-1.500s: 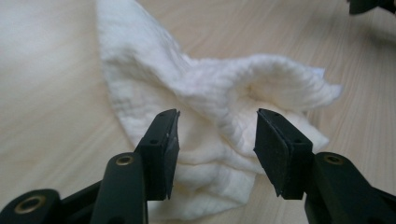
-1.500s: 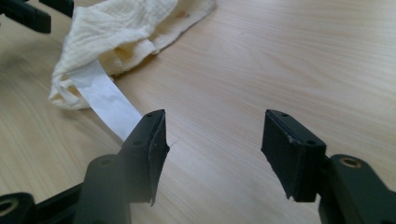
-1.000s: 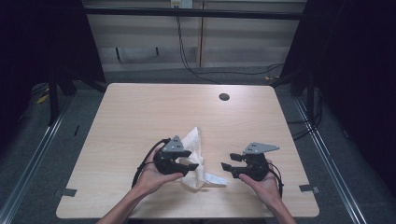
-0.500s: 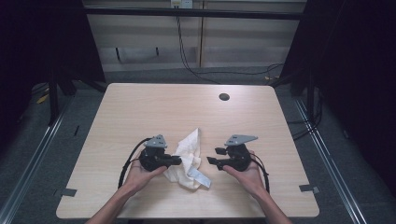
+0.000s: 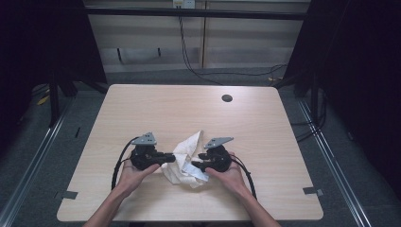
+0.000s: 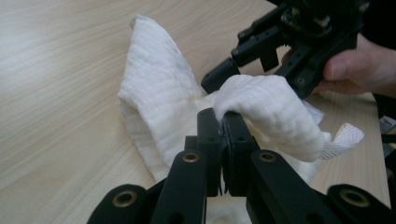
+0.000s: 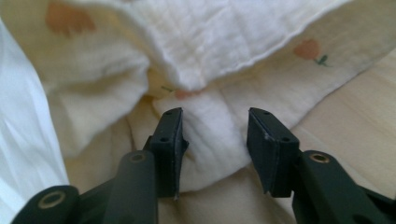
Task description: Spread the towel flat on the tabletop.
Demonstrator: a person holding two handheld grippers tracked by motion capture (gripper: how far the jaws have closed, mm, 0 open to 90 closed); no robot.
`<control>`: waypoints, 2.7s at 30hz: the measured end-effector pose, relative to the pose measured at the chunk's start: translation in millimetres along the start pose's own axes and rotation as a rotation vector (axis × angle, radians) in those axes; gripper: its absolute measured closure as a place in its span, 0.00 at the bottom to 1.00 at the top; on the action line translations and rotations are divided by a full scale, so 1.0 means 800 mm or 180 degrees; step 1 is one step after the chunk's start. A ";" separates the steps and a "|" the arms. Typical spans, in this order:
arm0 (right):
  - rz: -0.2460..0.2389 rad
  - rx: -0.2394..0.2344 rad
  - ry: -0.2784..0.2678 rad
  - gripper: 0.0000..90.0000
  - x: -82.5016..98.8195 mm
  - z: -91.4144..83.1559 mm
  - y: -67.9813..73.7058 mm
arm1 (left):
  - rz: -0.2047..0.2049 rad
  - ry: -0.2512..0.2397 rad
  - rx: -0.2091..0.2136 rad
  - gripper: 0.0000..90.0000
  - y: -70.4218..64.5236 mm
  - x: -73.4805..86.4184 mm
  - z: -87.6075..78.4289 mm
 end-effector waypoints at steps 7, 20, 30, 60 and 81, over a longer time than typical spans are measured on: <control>0.0049 -0.0004 0.0021 0.94 0.006 -0.013 -0.008 | -0.0201 -0.0271 0.0065 0.97 0.015 -0.007 -0.024; 0.0047 0.0150 -0.0134 0.96 0.005 -0.097 -0.021 | -0.0484 -0.0469 0.0268 0.97 0.029 -0.010 -0.037; 0.0070 0.0365 -0.0344 0.96 -0.014 -0.181 -0.037 | -0.0684 -0.0571 0.0599 0.97 0.022 -0.018 -0.035; 0.0154 0.0190 -0.0096 0.68 0.014 -0.100 -0.052 | -0.0292 0.0068 0.0011 0.67 -0.007 0.004 0.018; 0.0125 0.0173 0.0374 0.89 0.058 -0.076 -0.014 | -0.0169 -0.0013 -0.0225 0.73 0.008 0.006 -0.004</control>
Point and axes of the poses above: each handheld gripper's, and its own axes: z roughly forward along the jaws, x roughly out of its underside, y roughly to its left, the point moved 4 cm from there along z, roughly forward along the jaws, and after that the axes turned 11 degrees about -z, right-handed, at the moved point
